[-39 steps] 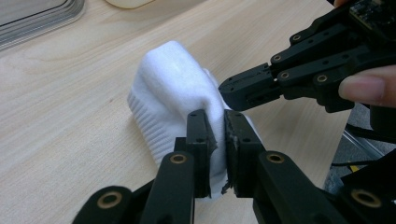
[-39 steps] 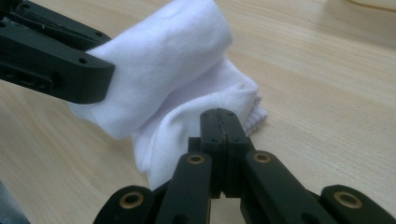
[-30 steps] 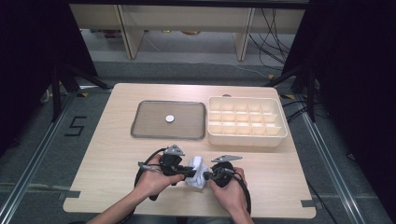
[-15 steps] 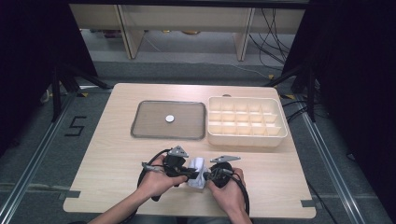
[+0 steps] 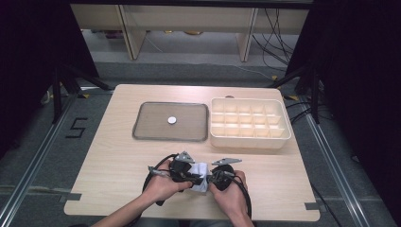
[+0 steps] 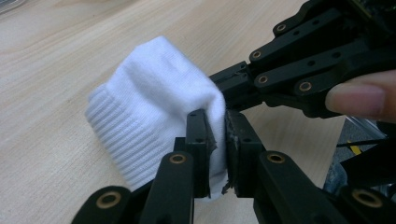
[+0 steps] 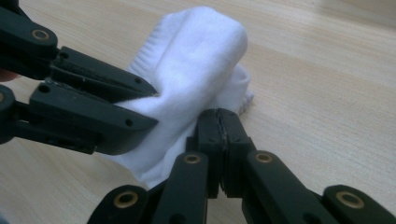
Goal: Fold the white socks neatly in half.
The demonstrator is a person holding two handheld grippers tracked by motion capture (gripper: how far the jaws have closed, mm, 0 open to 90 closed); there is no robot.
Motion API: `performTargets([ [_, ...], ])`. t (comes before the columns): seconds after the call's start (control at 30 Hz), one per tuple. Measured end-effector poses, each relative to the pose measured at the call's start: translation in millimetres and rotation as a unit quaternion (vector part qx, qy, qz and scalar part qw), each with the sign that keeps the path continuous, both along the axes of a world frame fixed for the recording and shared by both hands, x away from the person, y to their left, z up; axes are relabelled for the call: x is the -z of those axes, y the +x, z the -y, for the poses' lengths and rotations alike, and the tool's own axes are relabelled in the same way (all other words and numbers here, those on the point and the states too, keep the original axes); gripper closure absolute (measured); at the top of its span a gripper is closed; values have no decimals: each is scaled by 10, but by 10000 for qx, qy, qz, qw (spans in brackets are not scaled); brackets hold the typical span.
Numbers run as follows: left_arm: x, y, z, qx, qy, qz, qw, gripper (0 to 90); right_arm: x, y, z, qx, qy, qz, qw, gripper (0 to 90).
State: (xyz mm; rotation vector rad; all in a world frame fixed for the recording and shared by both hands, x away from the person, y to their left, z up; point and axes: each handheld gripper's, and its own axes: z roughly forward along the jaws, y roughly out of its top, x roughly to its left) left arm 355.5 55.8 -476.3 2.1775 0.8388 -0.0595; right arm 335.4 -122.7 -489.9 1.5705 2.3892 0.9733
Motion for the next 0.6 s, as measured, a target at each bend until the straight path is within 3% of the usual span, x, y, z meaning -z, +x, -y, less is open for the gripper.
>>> performTargets([
  [0.07,2,-1,2,-1,2,-8,10000,806,-25,17,23,-22,96,-128,9999,864],
  [0.1,2,-1,2,5,9,-7,10000,806,-39,40,52,-49,112,-35,9999,859],
  [0.13,2,-2,2,18,21,5,10000,806,-77,45,65,50,157,-103,9998,852],
  [0.2,3,-6,5,19,28,22,10000,806,-153,90,114,137,271,132,9995,832],
  [0.3,4,-10,11,14,41,43,10000,805,-268,147,136,229,522,210,9982,802],
  [0.33,4,-10,11,12,45,44,10000,806,-284,169,139,189,506,282,9981,792],
  [0.43,5,-10,11,18,56,51,10000,806,-329,216,86,309,620,113,9975,756],
  [0.47,4,-10,11,23,62,54,10000,806,-317,238,77,237,713,98,9971,746],
  [0.57,6,-12,12,42,103,95,9999,806,-270,298,73,114,652,106,9978,718],
  [0.6,6,-15,14,48,90,90,9999,806,-260,301,52,208,731,7,9971,708],
])
